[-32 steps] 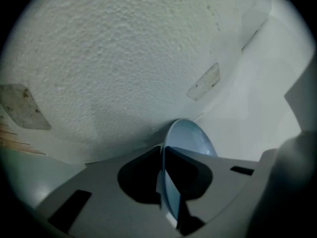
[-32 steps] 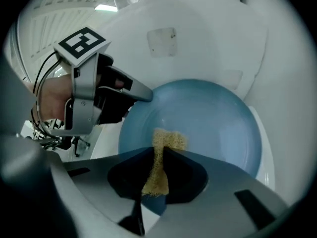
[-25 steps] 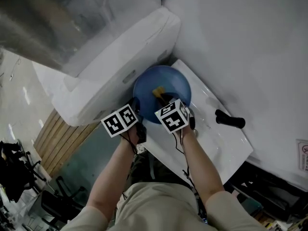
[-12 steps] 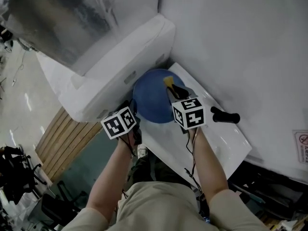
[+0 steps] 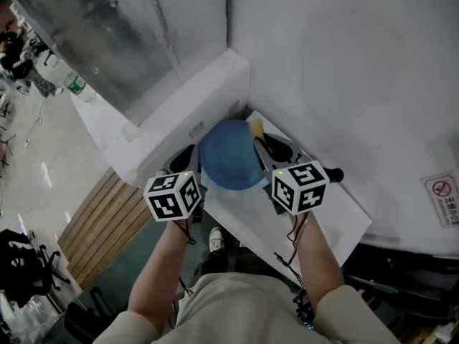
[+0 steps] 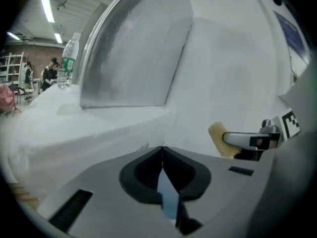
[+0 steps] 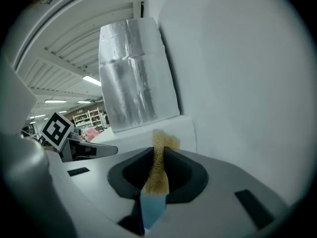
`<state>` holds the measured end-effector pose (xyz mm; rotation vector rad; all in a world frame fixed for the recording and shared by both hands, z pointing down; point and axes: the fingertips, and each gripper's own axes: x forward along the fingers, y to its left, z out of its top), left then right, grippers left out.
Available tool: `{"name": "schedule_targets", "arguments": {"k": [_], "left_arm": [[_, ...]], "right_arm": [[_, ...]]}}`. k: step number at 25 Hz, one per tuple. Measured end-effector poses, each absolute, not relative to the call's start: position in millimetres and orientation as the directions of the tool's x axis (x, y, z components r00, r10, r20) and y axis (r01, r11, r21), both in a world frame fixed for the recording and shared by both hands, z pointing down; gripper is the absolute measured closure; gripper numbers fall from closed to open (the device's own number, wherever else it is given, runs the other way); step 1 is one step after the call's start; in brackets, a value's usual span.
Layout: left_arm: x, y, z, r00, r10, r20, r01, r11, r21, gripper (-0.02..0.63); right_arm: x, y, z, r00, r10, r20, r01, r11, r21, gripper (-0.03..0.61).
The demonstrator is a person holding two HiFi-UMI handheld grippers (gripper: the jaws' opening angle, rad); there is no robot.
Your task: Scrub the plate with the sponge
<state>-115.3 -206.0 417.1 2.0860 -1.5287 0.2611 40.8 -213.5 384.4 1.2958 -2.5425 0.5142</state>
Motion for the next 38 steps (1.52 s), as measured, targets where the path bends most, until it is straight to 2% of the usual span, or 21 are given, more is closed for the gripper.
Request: {"name": "schedule_targets", "arguments": {"k": [6, 16, 23, 31, 38], "left_arm": [[-104, -183, 332, 0.41, -0.854, 0.32, -0.908, -0.347, 0.236, 0.607], [-93, -139, 240, 0.533, -0.836, 0.13, -0.841, -0.505, 0.195, 0.607], [-83, -111, 220, 0.535, -0.832, 0.148, -0.84, -0.542, -0.012, 0.607], [-84, -85, 196, 0.558, -0.825, 0.086, -0.828, -0.561, -0.009, 0.607], [-75, -80, 213, 0.562, -0.816, 0.132, -0.816, -0.574, -0.069, 0.607]], "right_arm": [[60, -182, 307, -0.58, -0.781, 0.232, -0.814, 0.555, -0.17, 0.506], [68, -116, 232, -0.587, -0.803, 0.103, -0.809, 0.582, -0.082, 0.506], [71, -74, 197, -0.616, -0.786, 0.056, -0.788, 0.615, -0.04, 0.506], [74, -49, 188, -0.61, -0.792, 0.023, -0.792, 0.61, -0.025, 0.509], [71, -42, 204, -0.618, -0.783, 0.075, -0.786, 0.617, -0.035, 0.509]]}}
